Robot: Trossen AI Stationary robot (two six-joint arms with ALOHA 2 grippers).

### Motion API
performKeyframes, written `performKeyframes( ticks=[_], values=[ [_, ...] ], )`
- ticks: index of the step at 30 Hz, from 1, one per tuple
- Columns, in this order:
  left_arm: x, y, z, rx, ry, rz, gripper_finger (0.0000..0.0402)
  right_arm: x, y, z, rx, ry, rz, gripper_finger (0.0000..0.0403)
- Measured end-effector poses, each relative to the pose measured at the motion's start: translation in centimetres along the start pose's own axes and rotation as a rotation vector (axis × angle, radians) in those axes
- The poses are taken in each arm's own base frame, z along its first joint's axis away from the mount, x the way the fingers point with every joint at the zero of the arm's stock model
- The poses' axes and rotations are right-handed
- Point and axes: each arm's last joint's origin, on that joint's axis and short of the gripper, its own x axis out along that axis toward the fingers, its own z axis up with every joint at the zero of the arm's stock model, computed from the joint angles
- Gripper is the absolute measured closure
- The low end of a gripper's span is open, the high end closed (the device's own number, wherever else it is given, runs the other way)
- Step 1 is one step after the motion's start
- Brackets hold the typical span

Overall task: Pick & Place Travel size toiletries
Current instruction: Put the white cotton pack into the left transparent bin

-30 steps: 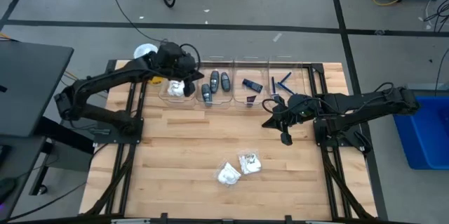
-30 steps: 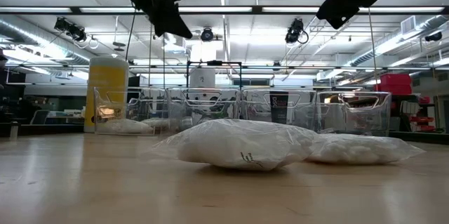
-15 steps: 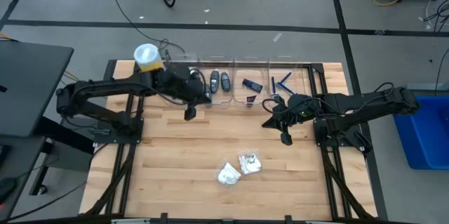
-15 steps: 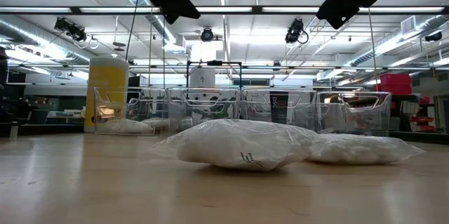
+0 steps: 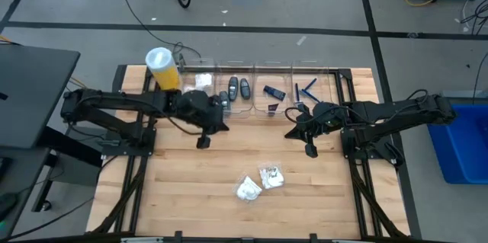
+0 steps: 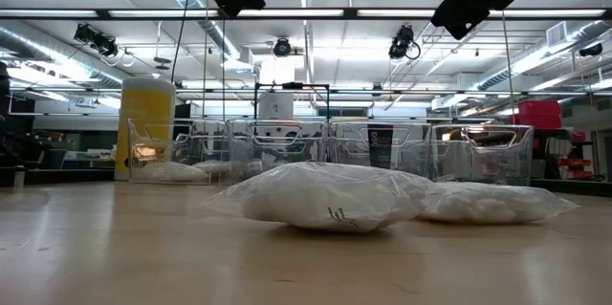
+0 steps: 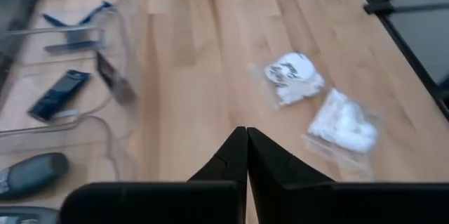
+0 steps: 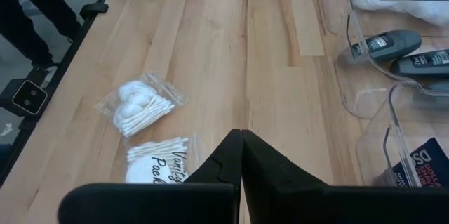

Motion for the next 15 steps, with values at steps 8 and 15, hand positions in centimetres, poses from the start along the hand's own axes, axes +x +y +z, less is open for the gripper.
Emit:
performKeyframes(
  ticks=[8, 15],
  values=[
    [0.1, -2.4, 0.0, 0.058, 0.020, -0.018, 0.0396, 0.0, 0.0, 0.0, -0.025, 0.000, 0.000, 0.0395],
    [0.2, -4.0, 0.1, 0.101, 0.021, -0.052, 0.0396, 0.0, 0.0, 0.0, -0.026, 0.000, 0.000, 0.0394]
  ],
)
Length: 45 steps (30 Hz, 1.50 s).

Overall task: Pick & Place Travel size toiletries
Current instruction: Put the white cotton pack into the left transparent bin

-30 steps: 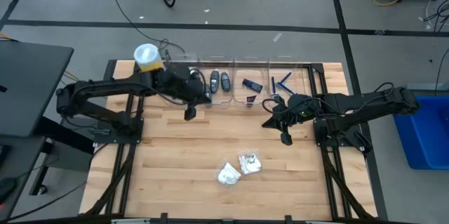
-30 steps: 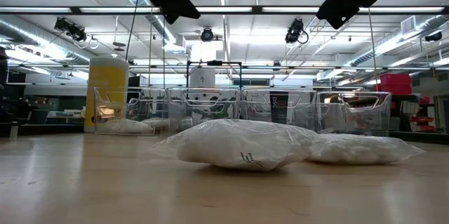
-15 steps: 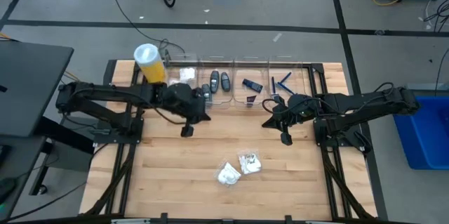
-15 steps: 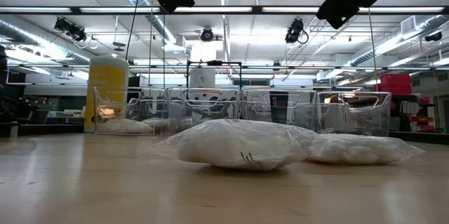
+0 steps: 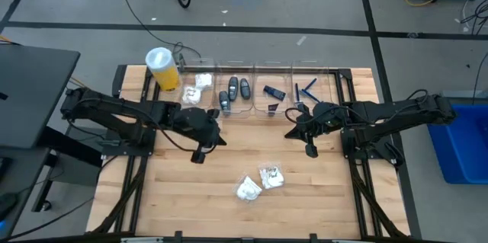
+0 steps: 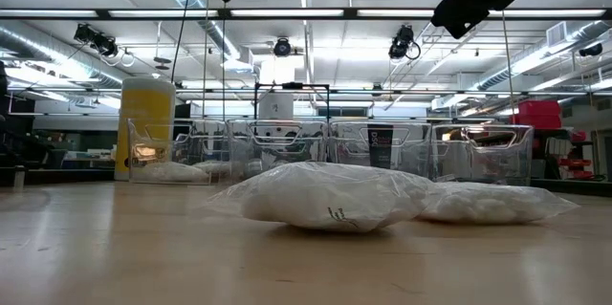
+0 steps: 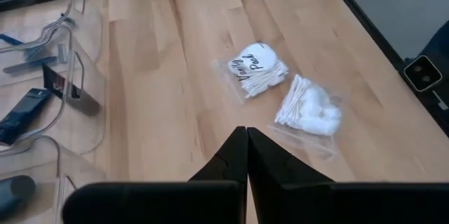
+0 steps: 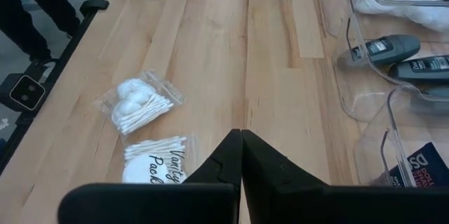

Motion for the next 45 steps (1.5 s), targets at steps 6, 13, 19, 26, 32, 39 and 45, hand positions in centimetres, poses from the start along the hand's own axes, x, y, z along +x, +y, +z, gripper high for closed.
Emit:
performKeyframes(
  ticks=[6, 13, 19, 26, 32, 39, 45],
  values=[
    [0.3, -1.1, 0.0, 0.040, 0.018, -0.008, 0.0396, 0.0, 0.0, 0.0, 0.000, 0.000, 0.000, 0.0394],
    [1.1, -2.2, -0.2, 0.066, 0.044, -0.018, 0.0397, 0.0, 0.0, 0.0, 0.000, 0.000, 0.000, 0.0395],
    [2.8, -4.8, -0.5, 0.107, 0.080, -0.099, 0.0398, 0.0, 0.0, 0.0, 0.000, -0.003, 0.000, 0.0395],
    [4.3, -8.0, -1.1, 0.181, 0.127, -0.118, 0.0400, 0.0, 0.0, 0.2, -0.001, -0.018, 0.001, 0.0395],
    [4.2, -8.6, -1.1, 0.133, 0.128, -0.128, 0.0400, 0.0, 0.0, 0.2, -0.001, -0.023, 0.001, 0.0394],
    [3.9, -8.4, -1.7, 0.111, 0.194, -0.218, 0.0399, 0.0, 0.0, 0.2, 0.005, -0.023, 0.001, 0.0395],
    [3.6, -8.7, -3.1, 0.195, 0.319, -0.270, 0.0399, 0.0, 0.0, 0.2, 0.026, -0.023, 0.002, 0.0396]
  ],
)
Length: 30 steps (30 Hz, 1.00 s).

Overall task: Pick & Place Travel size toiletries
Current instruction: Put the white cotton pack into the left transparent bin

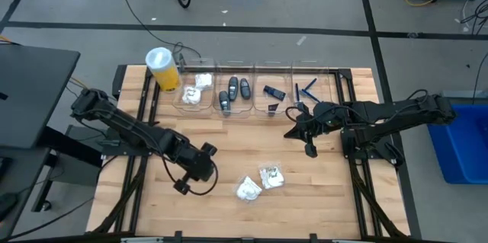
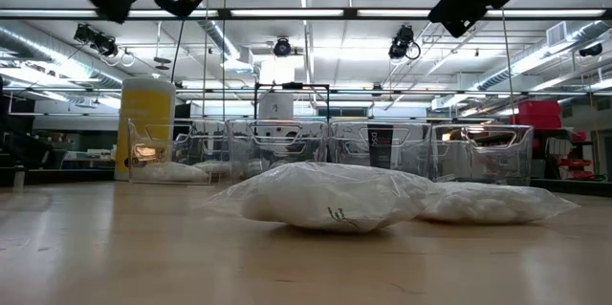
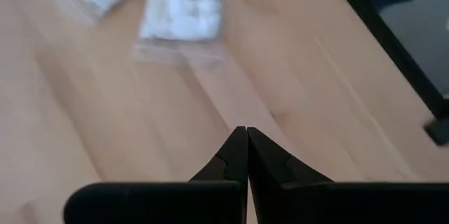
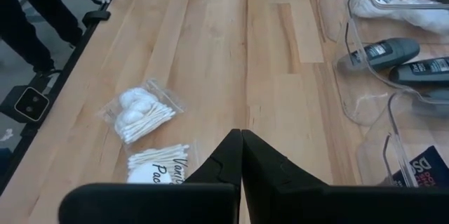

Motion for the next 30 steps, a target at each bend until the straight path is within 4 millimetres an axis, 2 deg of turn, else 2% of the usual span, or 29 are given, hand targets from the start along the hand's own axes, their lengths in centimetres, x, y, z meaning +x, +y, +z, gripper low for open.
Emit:
performKeyframes(
  ticks=[7, 14, 18, 23, 30],
  values=[
    [1.9, -1.2, -2.8, -0.018, 0.027, -0.032, 0.0400, 0.0, 0.0, 0.0, 0.000, 0.000, 0.000, 0.0396],
    [4.8, -3.6, -5.8, -0.028, -0.062, 0.007, 0.0400, 0.0, 0.0, 0.0, 0.000, 0.000, 0.000, 0.0396],
    [5.9, -4.9, -6.9, -0.039, -0.182, 0.055, 0.0400, 0.0, -0.1, 0.0, 0.000, -0.002, -0.037, 0.0397],
    [6.2, -5.6, -7.2, -0.066, -0.293, 0.161, 0.0399, 0.0, -0.2, 0.0, 0.000, -0.005, -0.086, 0.0396],
    [5.9, -5.8, -6.7, -0.038, -0.355, 0.202, 0.0399, 0.0, -0.3, 0.0, 0.008, -0.005, -0.087, 0.0397]
  ],
)
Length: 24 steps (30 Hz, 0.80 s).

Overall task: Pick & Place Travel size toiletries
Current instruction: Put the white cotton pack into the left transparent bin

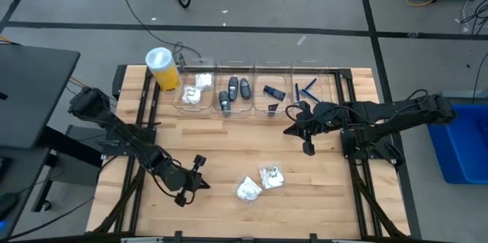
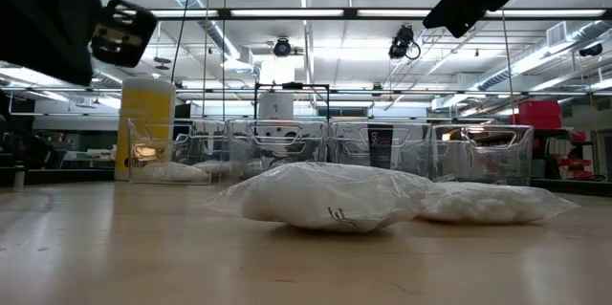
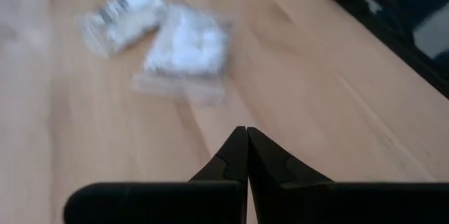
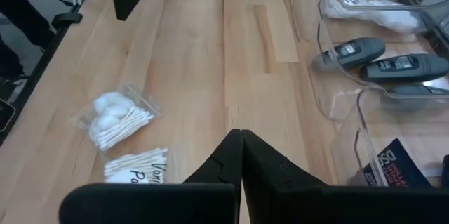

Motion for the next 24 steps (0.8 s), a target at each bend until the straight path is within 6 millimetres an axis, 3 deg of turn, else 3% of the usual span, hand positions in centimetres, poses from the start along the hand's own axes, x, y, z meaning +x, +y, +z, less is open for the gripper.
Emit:
performKeyframes(
  ticks=[6, 17, 24],
  values=[
    [1.8, -0.7, 0.7, 0.068, -0.079, 0.047, 0.0399, 0.0, 0.0, 0.0, 0.021, 0.000, 0.000, 0.0397],
    [6.7, -3.1, 2.0, 0.201, -0.014, 0.173, 0.0398, 0.0, 0.0, 0.0, 0.029, 0.002, 0.000, 0.0397],
    [7.6, -3.4, 2.3, 0.222, -0.006, 0.196, 0.0396, 0.0, 0.0, 0.0, 0.026, 0.002, 0.000, 0.0396]
  ],
)
